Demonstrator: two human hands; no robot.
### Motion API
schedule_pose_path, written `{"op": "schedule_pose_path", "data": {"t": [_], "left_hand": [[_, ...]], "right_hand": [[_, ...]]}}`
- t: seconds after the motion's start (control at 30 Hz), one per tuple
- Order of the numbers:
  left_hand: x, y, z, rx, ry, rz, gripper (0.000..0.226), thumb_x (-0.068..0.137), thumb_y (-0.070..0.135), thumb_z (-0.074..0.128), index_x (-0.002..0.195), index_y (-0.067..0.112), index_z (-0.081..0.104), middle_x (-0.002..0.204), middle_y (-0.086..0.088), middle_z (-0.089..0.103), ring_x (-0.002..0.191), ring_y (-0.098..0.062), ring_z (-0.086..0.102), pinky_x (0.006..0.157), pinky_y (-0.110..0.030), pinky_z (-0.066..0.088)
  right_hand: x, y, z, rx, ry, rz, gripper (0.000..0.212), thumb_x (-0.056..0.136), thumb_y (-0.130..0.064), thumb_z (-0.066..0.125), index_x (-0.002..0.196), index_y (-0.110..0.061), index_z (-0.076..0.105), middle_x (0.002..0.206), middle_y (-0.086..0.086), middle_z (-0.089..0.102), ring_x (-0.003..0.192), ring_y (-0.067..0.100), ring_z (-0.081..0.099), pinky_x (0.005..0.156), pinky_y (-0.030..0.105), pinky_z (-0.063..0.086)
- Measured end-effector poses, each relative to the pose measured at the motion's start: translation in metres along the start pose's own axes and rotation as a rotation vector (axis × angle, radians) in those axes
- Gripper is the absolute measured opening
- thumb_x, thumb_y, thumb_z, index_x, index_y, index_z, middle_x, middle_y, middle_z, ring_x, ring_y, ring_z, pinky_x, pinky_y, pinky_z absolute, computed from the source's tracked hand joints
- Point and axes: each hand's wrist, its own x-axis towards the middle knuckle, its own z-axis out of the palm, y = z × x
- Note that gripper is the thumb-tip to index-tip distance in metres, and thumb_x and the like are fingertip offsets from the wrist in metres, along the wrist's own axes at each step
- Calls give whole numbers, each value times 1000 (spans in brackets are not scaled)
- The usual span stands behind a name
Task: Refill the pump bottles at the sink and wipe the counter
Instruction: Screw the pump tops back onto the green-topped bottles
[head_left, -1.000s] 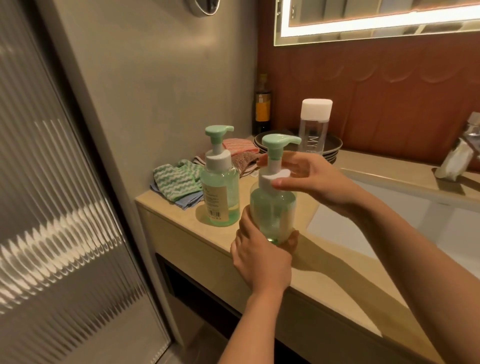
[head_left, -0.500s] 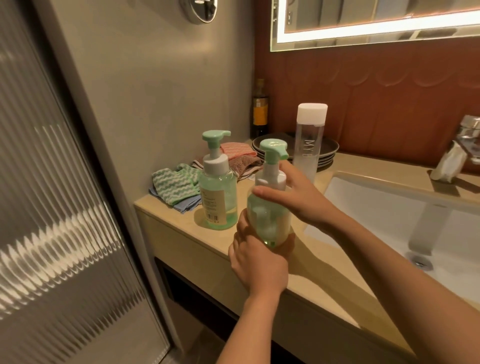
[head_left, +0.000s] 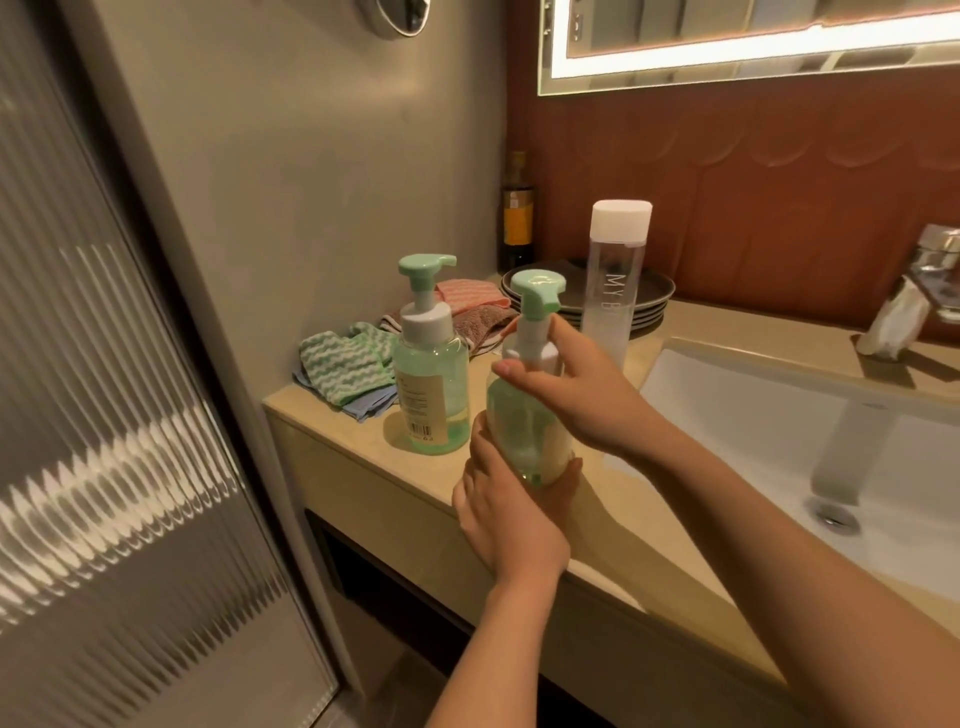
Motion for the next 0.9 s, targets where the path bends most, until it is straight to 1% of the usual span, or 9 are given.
{"op": "schedule_pose_path", "data": {"t": [0.13, 0.2, 0.27, 0.37, 0.47, 0.57, 0.7, 0.77, 0.9], "left_hand": [[1, 0, -4, 74, -103, -9, 99, 84, 47, 58, 148, 13, -9, 153, 1, 25, 139, -11, 23, 113, -24, 4], [4, -1, -8, 71, -144, -8, 95, 86, 37, 59, 148, 14, -10, 155, -1, 21, 141, -12, 20, 113, -24, 5], [6, -3, -12, 63, -163, 19, 97, 86, 29, 62, 148, 16, -11, 157, -2, 12, 143, -15, 13, 114, -27, 5], [7, -12, -16, -134, -183, 130, 106, 79, 19, 71, 148, 25, -9, 156, 3, 2, 143, -19, 9, 118, -37, 11], [8, -24, -29, -347, -164, 144, 123, 65, 25, 84, 148, 31, -7, 149, 11, 6, 140, -20, 17, 114, -41, 24], [18, -34, -39, -344, -151, 142, 137, 57, 32, 88, 146, 32, -17, 152, 15, -10, 143, -14, 6, 115, -36, 18], [39, -36, -46, -196, -235, 158, 149, 49, 54, 84, 140, 29, -32, 154, 6, -27, 142, -10, -18, 118, -40, 2], [47, -35, -46, -125, -249, 162, 151, 48, 62, 80, 139, 25, -34, 153, 3, -28, 142, -12, -20, 118, -40, 0], [61, -35, -39, -43, -270, 200, 149, 50, 65, 78, 138, 24, -35, 154, 1, -25, 143, -14, -15, 119, -42, 8]], "right_hand": [[-4, 0, 6, -134, 96, 3, 41, 85, -40, 62, 120, -24, 49, 115, -7, 58, 106, 16, 56, 92, 42, 49], [-6, 2, 9, -214, 148, -16, 45, 85, -45, 60, 122, -22, 48, 119, -3, 59, 107, 18, 55, 92, 45, 48], [-9, 5, 11, -226, 156, 16, 62, 83, -53, 58, 134, -22, 40, 127, -2, 56, 113, 19, 53, 94, 47, 47], [-21, 11, 13, -132, 128, 49, 97, 69, -69, 59, 147, -33, 15, 146, -6, 40, 129, 17, 43, 103, 47, 42], [-37, 21, 20, -61, 141, 122, 115, 62, -64, 72, 149, -32, 4, 153, -7, 28, 137, 15, 32, 109, 45, 36], [-46, 30, 28, -51, 184, 120, 116, 55, -59, 76, 147, -33, 11, 149, -8, 33, 134, 13, 36, 106, 44, 40], [-44, 37, 28, -117, 228, 115, 97, 62, -44, 82, 139, -35, 23, 133, -12, 47, 118, 11, 48, 89, 31, 47], [-40, 39, 26, -157, 240, 115, 94, 63, -43, 81, 137, -35, 24, 128, -12, 49, 114, 11, 50, 85, 31, 48], [-26, 45, 23, -174, 255, 151, 92, 64, -44, 81, 136, -33, 25, 131, -9, 50, 114, 14, 51, 84, 32, 49]]}}
